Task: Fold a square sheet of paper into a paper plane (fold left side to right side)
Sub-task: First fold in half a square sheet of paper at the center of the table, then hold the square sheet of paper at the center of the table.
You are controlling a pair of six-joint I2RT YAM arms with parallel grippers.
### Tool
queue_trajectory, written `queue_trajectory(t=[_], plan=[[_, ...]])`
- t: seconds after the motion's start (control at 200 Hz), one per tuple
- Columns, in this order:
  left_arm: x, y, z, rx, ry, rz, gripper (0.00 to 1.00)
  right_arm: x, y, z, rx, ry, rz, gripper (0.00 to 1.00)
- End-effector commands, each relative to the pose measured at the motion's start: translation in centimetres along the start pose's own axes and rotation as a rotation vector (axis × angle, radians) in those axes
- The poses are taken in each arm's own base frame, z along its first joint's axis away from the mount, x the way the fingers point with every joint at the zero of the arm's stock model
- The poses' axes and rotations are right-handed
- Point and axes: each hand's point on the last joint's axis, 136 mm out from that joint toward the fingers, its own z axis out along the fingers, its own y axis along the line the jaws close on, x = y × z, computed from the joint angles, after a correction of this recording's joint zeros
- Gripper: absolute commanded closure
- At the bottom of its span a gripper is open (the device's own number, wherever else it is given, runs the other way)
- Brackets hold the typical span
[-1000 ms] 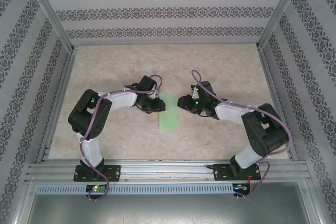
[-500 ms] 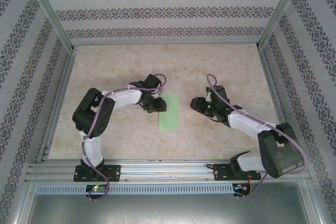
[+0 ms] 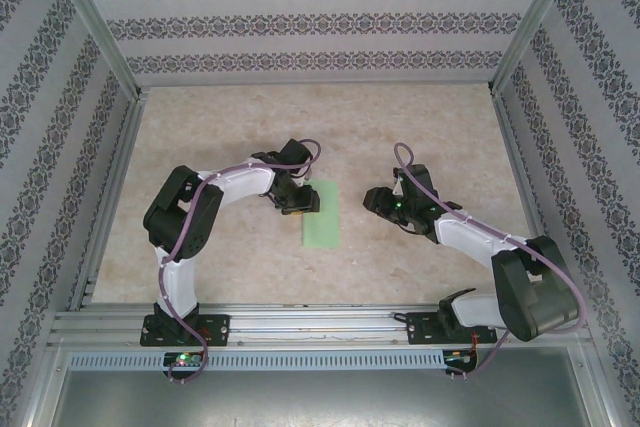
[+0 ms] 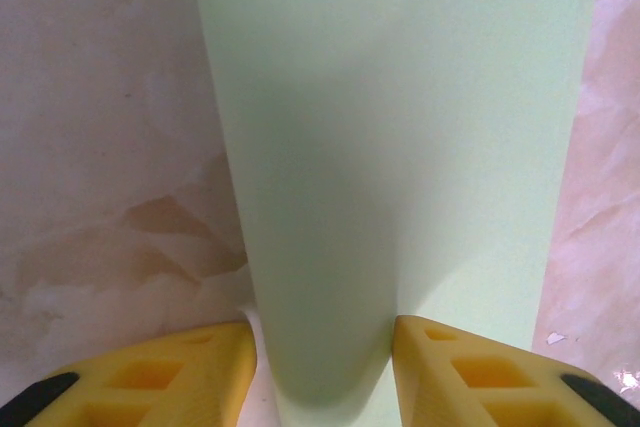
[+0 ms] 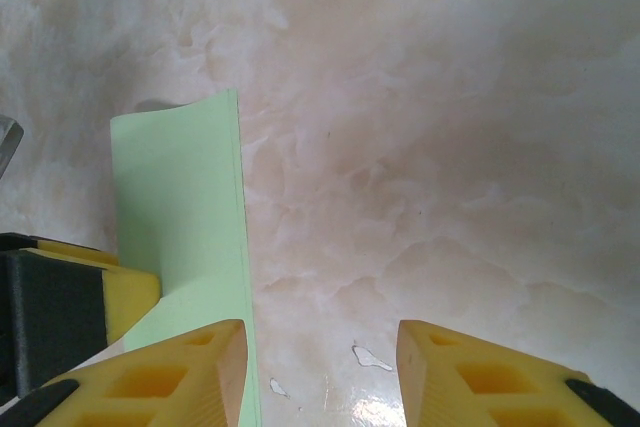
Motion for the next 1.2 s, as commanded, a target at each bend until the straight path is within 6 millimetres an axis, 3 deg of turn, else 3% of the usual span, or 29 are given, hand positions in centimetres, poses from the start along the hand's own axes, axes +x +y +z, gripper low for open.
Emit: queue_trajectory(t=[0.0, 0.689, 0.979, 1.194], plan=[[4.2, 2.4, 5.2, -0.093, 0.148, 0.022, 0.53, 0.0, -0.4, -0.3, 0.008, -0.006, -0.011, 0.55], [4.4, 2.3, 5.6, -0.097, 0.17, 0.027, 0.52, 0.8, 0.1, 0.2, -0.022, 0.05, -0.009, 0.56], [4.4, 2.4, 5.6, -0.102, 0.169, 0.024, 0.52, 2.9, 3.8, 3.0, -0.107, 0.173, -0.04, 0.64], [4.5, 2.4, 5.7, -0.104, 0.172, 0.022, 0.52, 4.6, 6.9, 6.0, -0.169, 0.256, -0.045, 0.85]])
